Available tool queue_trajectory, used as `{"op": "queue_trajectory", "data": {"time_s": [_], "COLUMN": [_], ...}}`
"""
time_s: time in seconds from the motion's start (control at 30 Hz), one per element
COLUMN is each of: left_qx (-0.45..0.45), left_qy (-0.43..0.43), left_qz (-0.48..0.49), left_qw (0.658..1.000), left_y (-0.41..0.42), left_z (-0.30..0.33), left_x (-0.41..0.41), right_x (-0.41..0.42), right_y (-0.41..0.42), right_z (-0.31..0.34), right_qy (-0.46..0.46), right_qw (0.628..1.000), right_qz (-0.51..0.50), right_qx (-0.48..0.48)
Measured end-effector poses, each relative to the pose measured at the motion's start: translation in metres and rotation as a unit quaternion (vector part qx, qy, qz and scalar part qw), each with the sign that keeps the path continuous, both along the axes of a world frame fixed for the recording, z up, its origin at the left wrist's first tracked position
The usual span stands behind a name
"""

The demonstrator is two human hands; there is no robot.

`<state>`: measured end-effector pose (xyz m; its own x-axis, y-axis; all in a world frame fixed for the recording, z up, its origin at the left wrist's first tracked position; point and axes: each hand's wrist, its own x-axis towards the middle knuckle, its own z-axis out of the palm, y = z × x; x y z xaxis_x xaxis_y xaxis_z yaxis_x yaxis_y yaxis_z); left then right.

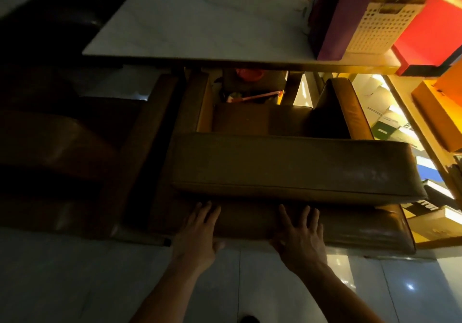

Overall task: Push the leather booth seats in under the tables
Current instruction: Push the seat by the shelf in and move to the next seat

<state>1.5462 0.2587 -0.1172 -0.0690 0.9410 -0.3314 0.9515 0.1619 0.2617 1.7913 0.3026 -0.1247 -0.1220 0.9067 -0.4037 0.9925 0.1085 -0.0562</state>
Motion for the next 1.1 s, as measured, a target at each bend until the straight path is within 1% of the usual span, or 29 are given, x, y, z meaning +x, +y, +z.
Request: {"op": "queue_trajectory", "data": {"time_s": [0.1,0.2,0.3,0.43,0.63,0.83,0.93,1.1], "left_qx": [-0.008,-0.01,-0.003,0.0,0.034,0.043,0.043,0.016], "left_qy": [0.001,-0.006,-0.029,-0.052,-0.095,-0.074,-0.083,-0.06], "left_qz": [0.008,0.032,0.043,0.06,0.076,0.103,0.117,0.116], "left_qw": [1.0,0.999,0.999,0.997,0.992,0.991,0.989,0.991], "left_y": [-0.016,-0.026,-0.032,-0.046,-0.095,-0.144,-0.154,-0.149], "left_z": [0.01,0.022,0.038,0.055,0.072,0.071,0.066,0.046], "left_x": [-0.016,-0.043,-0.075,-0.127,-0.247,-0.385,-0.436,-0.507], "right_x": [-0.01,-0.035,-0.072,-0.129,-0.24,-0.37,-0.428,-0.507], "right_y": [0.002,0.001,-0.005,-0.025,-0.077,-0.123,-0.135,-0.134], "right_z": [0.015,0.031,0.046,0.071,0.087,0.099,0.09,0.065], "right_qy": [-0.004,0.016,0.047,0.061,0.067,0.113,0.112,0.139], "right_qw": [1.0,0.999,0.997,0.996,0.997,0.991,0.989,0.985], "right_qz": [-0.014,0.002,0.027,0.039,0.028,0.061,0.082,0.104], "right_qx": [-0.022,-0.035,-0.046,-0.052,-0.04,-0.032,-0.04,0.008]}}
